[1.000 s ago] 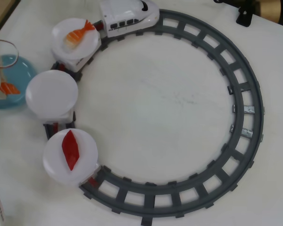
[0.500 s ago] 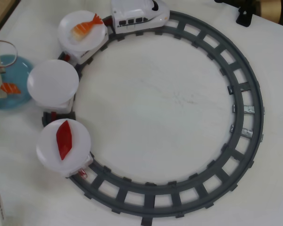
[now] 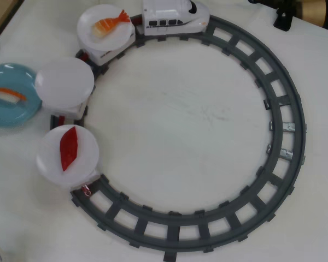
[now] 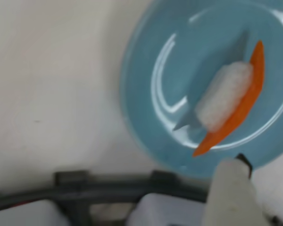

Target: Pick up the sushi from the Shinkansen and put it on the blue dish

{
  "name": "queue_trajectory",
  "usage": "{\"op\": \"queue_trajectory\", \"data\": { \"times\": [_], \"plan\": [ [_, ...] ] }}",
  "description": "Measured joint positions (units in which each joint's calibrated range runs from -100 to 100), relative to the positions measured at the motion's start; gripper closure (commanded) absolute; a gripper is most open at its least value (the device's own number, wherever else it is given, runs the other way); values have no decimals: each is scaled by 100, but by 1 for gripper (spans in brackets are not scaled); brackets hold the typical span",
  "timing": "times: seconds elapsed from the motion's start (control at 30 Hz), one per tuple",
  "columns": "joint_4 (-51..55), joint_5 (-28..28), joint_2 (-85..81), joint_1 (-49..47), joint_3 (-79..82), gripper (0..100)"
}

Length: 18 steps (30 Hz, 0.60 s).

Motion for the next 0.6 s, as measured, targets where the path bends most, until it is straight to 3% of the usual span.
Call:
{"op": "queue_trajectory", "data": {
  "times": [0.1,0.23,0.6],
  "plan": [
    [0,-21,-725,8,869,78],
    [0,-21,-1729,25,1876,97],
    [-1437,-21,-4226,180,5489,96]
  ]
}}
